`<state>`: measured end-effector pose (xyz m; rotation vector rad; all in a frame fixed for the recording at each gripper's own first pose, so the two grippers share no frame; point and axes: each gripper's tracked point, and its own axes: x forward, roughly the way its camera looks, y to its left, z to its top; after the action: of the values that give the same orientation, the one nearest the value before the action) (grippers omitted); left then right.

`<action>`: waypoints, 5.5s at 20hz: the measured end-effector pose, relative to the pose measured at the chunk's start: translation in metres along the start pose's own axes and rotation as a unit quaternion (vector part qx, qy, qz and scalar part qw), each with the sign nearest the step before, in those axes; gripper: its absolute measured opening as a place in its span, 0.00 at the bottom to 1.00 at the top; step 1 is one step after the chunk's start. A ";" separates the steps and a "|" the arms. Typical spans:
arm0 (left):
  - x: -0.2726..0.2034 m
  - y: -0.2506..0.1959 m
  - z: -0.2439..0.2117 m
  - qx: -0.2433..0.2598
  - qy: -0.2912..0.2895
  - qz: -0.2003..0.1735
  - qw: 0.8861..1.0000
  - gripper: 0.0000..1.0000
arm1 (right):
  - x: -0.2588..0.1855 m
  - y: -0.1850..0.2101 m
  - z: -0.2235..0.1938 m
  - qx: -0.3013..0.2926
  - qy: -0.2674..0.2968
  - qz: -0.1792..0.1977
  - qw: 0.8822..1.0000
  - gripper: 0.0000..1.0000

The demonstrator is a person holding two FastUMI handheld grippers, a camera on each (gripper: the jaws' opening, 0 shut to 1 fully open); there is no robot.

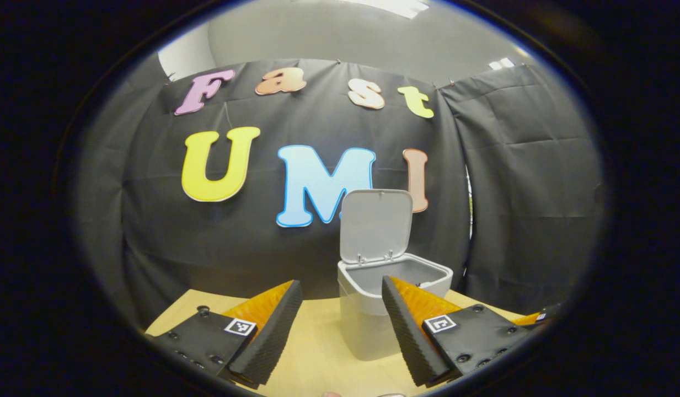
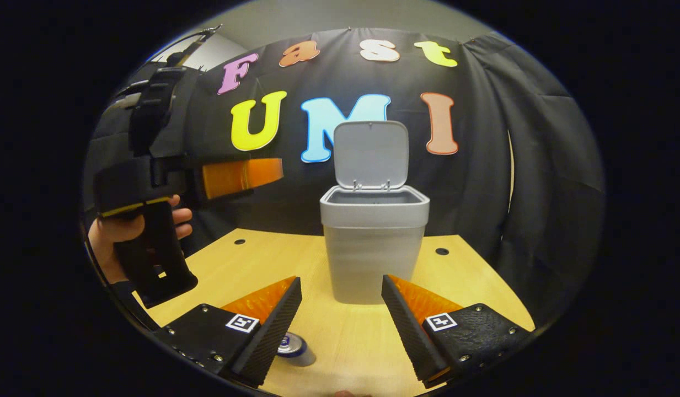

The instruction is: Press the lid of the desktop garbage bin to open it, pick up the crumpled paper on the desktop and throw it into the bin, then pick up the pop can on the desktop and drop it into the bin, and finally close the garbage bin lid.

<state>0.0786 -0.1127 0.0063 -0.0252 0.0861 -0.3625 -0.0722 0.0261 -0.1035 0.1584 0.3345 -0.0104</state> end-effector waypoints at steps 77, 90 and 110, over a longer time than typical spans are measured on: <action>-0.090 0.074 -0.050 -0.008 0.036 0.126 0.991 0.95 | 0.060 -0.035 0.170 -0.095 -0.144 -0.001 0.985 0.84; -0.099 0.091 -0.054 -0.008 0.039 0.156 0.987 0.95 | 0.133 -0.035 0.164 -0.115 -0.110 -0.013 0.987 0.84; -0.110 0.087 -0.057 -0.018 0.039 0.152 0.987 0.96 | 0.131 -0.052 0.189 -0.085 -0.118 -0.023 0.989 0.88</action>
<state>0.0019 0.0076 -0.0455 -0.0329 0.1711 -0.0558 0.1112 -0.0524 0.0219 -0.0211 0.1009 -0.0459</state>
